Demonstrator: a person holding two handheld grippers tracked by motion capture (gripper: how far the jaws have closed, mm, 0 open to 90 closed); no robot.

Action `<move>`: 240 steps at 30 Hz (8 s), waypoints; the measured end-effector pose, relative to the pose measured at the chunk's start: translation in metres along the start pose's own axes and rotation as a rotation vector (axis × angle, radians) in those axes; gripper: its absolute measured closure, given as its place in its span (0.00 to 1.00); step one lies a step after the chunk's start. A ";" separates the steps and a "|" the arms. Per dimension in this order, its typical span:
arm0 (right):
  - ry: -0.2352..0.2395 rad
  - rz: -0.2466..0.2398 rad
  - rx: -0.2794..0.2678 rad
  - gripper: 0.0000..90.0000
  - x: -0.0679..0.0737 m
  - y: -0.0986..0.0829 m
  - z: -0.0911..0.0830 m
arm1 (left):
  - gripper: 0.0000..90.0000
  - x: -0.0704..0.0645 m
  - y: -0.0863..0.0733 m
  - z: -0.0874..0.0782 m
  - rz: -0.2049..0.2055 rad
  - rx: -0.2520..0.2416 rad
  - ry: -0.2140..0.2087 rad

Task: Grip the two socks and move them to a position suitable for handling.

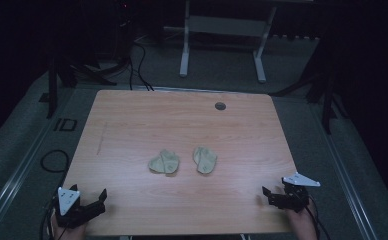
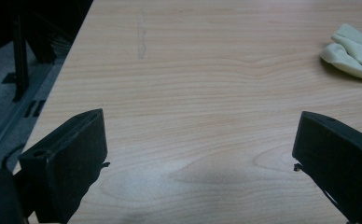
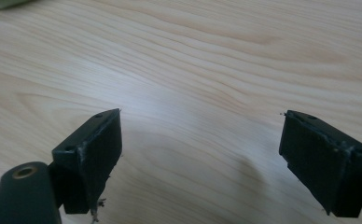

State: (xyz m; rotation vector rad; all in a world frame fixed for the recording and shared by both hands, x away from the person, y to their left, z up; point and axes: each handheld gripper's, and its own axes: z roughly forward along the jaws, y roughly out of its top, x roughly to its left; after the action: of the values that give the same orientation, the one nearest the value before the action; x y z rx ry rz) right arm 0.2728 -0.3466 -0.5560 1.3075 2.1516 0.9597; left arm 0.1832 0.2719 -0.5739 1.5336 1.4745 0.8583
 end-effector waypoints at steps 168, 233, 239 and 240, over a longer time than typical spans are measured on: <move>0.490 -0.474 0.190 0.78 0.168 0.055 0.041 | 0.59 -0.208 0.024 0.061 0.311 0.331 -0.742; 0.389 -0.355 0.107 0.78 0.121 0.049 -0.003 | 0.67 -0.184 0.035 0.023 0.301 0.201 -0.658; 0.396 -0.405 0.115 0.94 0.139 0.052 0.011 | 0.94 -0.205 0.029 0.037 0.389 0.286 -0.712; 0.401 -0.409 0.128 0.93 0.141 0.051 0.015 | 0.94 -0.207 0.028 0.040 0.391 0.296 -0.712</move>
State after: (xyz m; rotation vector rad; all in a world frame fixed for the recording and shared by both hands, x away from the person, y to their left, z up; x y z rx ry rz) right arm 0.2487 -0.2002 -0.5299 0.7136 2.6823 0.9824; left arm 0.2142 0.0627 -0.5525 2.1044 0.8098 0.2340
